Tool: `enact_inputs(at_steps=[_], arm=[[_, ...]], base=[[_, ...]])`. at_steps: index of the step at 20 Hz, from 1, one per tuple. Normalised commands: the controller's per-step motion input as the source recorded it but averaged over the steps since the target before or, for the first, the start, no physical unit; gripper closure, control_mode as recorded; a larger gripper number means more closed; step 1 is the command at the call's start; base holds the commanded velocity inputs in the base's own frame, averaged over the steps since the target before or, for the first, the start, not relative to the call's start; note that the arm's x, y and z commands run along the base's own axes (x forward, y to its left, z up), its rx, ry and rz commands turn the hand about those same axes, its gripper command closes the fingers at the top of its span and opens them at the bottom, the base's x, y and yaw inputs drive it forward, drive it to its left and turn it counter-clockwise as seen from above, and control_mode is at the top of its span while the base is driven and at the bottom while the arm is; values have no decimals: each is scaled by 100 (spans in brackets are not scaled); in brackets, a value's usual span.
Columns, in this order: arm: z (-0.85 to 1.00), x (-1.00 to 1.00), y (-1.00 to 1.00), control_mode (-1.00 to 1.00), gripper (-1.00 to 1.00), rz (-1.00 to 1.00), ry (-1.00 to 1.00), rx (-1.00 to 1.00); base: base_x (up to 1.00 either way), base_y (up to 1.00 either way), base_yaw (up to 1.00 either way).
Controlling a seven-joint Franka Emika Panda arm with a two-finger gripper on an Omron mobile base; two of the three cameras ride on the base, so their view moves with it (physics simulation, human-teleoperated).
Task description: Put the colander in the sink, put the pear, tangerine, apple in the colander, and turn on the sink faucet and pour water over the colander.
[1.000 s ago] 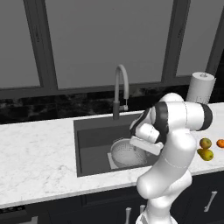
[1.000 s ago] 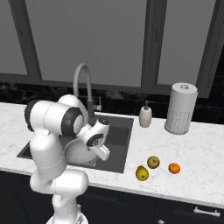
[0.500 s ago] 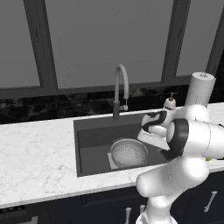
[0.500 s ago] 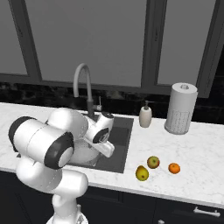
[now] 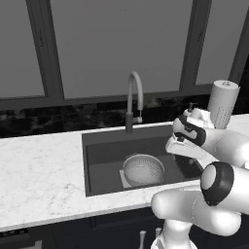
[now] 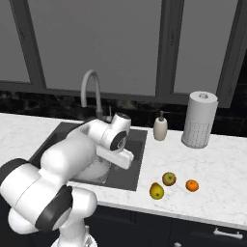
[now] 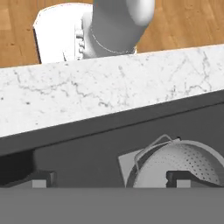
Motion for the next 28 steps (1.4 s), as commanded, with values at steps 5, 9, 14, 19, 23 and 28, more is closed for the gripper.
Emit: enact_inputs(at_steps=[5, 9, 14, 19, 23, 28], arm=[[33, -66, -61, -100, -100, 22, 0, 0], [31, -64, -55, -100, -100, 16, 1, 0], [27, -37, -57, -100, -100, 2, 14, 0], [9, -14, -55, -100, -100, -6, 14, 0], [-3, 1, -56, -100, -100, 0, 1, -5], [-17, 28, -43, -100, -100, 3, 1, -5]], base=[[0, 0, 0], [0, 0, 0], [0, 0, 0], [0, 0, 0], [0, 0, 0], [0, 0, 0]])
